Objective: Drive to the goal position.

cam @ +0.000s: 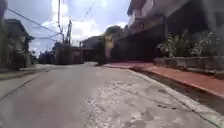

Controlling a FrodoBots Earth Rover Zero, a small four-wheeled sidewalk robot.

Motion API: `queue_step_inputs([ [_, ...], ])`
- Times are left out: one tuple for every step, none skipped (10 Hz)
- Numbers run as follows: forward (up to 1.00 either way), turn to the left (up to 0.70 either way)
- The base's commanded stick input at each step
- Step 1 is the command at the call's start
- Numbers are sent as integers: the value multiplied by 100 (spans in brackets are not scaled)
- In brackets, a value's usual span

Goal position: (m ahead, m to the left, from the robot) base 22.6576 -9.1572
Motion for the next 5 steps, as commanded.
queue_step_inputs([
  [100,0],
  [100,0],
  [100,0],
  [100,0],
  [100,0],
])
